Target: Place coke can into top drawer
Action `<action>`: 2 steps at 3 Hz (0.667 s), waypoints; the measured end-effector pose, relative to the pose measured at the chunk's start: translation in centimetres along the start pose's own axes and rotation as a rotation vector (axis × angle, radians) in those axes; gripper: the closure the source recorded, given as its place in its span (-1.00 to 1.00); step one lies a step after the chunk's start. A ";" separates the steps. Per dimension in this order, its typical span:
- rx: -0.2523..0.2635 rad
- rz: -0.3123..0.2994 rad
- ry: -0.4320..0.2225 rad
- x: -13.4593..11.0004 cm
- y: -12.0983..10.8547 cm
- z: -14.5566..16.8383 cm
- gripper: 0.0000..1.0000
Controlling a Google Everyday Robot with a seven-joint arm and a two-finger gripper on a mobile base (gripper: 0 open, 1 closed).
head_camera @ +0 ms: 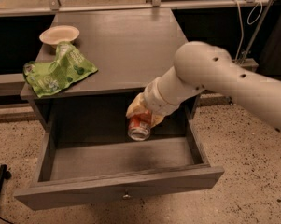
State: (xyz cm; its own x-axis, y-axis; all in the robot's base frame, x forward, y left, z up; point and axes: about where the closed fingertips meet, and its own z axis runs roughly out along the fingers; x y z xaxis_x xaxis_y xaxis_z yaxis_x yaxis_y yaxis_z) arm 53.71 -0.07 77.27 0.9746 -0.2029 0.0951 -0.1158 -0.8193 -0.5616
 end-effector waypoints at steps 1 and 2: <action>-0.020 -0.111 -0.019 -0.9 3.0 6.5 1.00; -0.047 -0.138 -0.051 -1.4 6.2 10.5 1.00</action>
Offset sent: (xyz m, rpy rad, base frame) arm -0.0004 0.0002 -0.1838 -0.1009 -0.0046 0.1793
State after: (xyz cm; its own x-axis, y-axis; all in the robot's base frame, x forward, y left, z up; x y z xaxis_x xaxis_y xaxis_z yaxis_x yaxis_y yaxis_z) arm 53.62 0.72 65.01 0.9902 -0.0602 0.1259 0.0121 -0.8617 -0.5073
